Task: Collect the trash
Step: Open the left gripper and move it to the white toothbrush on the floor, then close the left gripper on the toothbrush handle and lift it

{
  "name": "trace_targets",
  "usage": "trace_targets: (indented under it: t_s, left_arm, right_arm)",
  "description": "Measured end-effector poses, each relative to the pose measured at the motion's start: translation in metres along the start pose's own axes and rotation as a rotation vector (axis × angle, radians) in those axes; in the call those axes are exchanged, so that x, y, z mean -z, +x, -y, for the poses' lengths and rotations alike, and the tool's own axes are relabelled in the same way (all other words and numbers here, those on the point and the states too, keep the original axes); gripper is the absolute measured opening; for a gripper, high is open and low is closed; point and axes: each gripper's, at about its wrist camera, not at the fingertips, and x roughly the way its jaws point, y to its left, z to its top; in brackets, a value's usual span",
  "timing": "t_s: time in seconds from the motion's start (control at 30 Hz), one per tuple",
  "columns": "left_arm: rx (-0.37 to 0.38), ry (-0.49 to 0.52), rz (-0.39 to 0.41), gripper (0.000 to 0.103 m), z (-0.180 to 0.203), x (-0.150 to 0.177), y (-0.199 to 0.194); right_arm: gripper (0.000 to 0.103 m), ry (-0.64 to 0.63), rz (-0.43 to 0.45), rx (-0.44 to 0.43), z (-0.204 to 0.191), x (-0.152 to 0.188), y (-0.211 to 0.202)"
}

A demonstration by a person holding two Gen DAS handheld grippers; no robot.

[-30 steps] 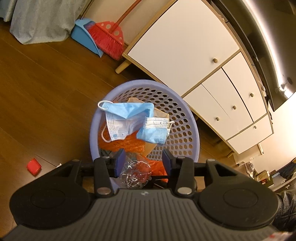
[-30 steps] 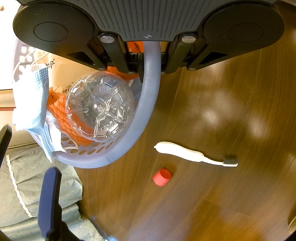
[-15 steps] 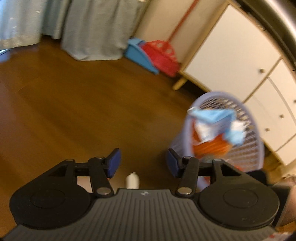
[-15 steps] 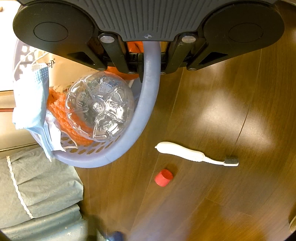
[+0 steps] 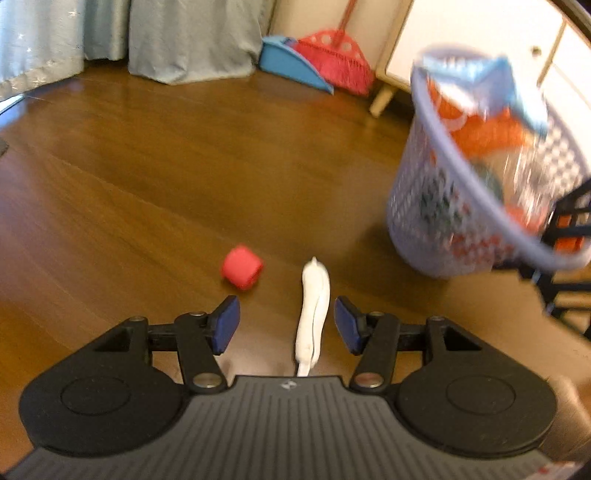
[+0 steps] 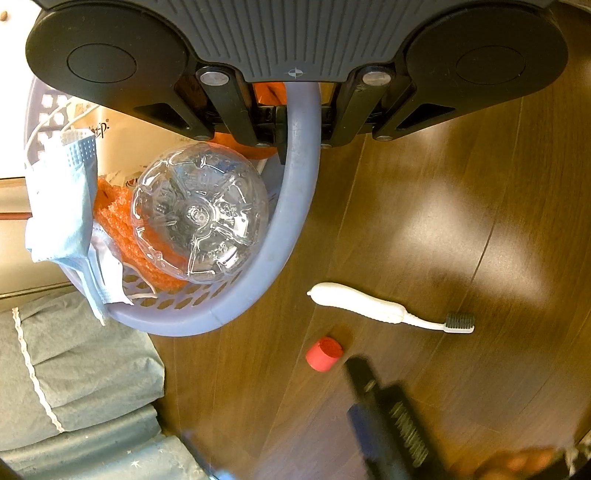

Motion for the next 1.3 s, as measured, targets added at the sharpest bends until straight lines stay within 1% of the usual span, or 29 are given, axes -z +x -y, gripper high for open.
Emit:
trace_targets:
  t_s: [0.13,0.2,0.27,0.37,0.6,0.73,0.9,0.97,1.1,1.17,1.3]
  left_arm:
    - [-0.004,0.044,-0.039,0.051,0.003,0.017,0.018]
    - [-0.005,0.063,-0.055,0.048,0.004,0.021,0.026]
    - [-0.008,0.088,-0.065,0.042,0.005,0.025,0.032]
    - [0.004,0.112,-0.08,0.039,0.009,0.03,0.04]
    - [0.022,0.135,-0.108,0.036,0.013,0.03,0.055]
    - [0.022,0.155,-0.122,0.031,0.016,0.025,0.065]
    - [0.024,0.178,-0.129,0.03,0.022,0.021,0.073]
    - [0.025,0.185,-0.137,0.026,0.023,0.022,0.075]
    - [0.022,0.194,-0.141,0.022,0.025,0.022,0.076]
    - [0.02,0.197,-0.141,0.018,0.025,0.023,0.076]
    - [0.021,0.2,-0.149,0.016,0.024,0.021,0.076]
  right_arm:
    - [0.0,0.0,0.0,-0.001,0.0,-0.001,0.0]
    - [0.0,0.0,0.0,-0.001,0.0,-0.001,0.0]
    - [0.0,0.001,0.001,-0.002,0.0,-0.001,0.0]
    - [0.0,0.0,0.001,-0.001,-0.001,0.0,0.0]
    - [0.0,-0.002,0.001,-0.001,-0.001,-0.001,0.001]
    - [0.0,-0.002,-0.002,-0.002,-0.001,-0.002,0.003]
    - [0.0,-0.002,-0.003,-0.002,-0.002,-0.002,0.002]
    - [0.0,-0.003,-0.003,-0.003,-0.001,-0.002,0.002]
    - [0.0,-0.001,-0.002,-0.002,-0.002,-0.002,0.002]
    - [0.0,-0.002,-0.003,-0.003,-0.002,-0.002,0.002]
    - [0.0,-0.001,-0.003,-0.003,-0.002,-0.001,0.002]
